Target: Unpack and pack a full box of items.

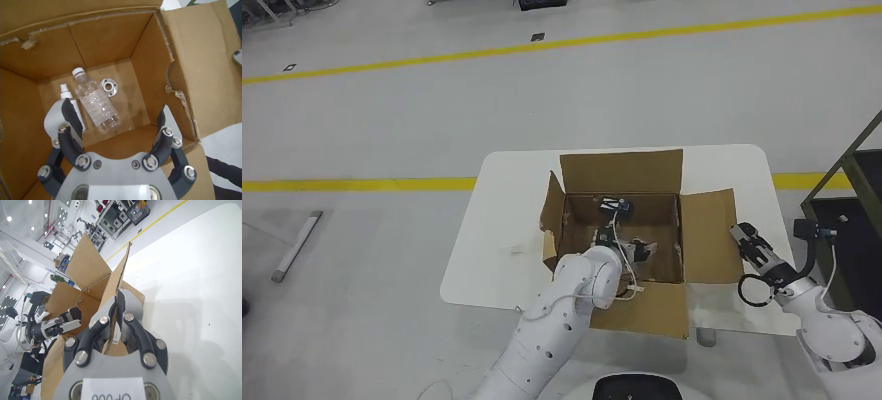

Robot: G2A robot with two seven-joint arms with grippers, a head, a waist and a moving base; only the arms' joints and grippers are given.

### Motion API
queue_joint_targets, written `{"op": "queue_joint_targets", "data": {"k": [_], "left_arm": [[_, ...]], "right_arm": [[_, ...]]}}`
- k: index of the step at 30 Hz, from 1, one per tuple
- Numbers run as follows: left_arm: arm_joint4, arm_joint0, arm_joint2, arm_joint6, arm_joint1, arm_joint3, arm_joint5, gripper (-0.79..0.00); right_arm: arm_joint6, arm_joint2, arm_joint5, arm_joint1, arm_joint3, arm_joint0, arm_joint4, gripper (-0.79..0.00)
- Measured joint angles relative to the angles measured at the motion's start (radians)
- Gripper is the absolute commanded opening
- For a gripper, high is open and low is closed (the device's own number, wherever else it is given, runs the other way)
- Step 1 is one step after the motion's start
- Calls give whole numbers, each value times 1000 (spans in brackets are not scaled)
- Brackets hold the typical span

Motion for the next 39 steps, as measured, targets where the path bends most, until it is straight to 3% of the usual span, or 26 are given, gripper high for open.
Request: {"op": "queue_joint_targets", "data": {"k": [13,15,19,23,26,31,39], "left_arm": [[98,-85,115,59,-58,248,43,0],[84,-92,112,68,-67,277,59,-102],[61,-103,106,81,-80,329,74,-206],[37,-116,97,88,-93,369,85,-111],[22,-126,94,92,-102,397,87,-132],[24,-143,99,97,-118,452,95,-58],[-12,-157,91,108,-140,516,89,-89]], "right_arm": [[4,-5,-1,-2,-15,-6,-7,-785],[5,-5,-1,-2,-13,-5,-7,-785],[6,-2,-3,-2,-9,-5,-6,-785],[9,0,-3,-2,-9,-4,-7,-785],[11,0,-4,-2,-9,-4,-9,-785],[13,-2,-1,-3,-11,-2,-9,-785],[13,-3,3,-4,-14,-3,-12,-785]]}}
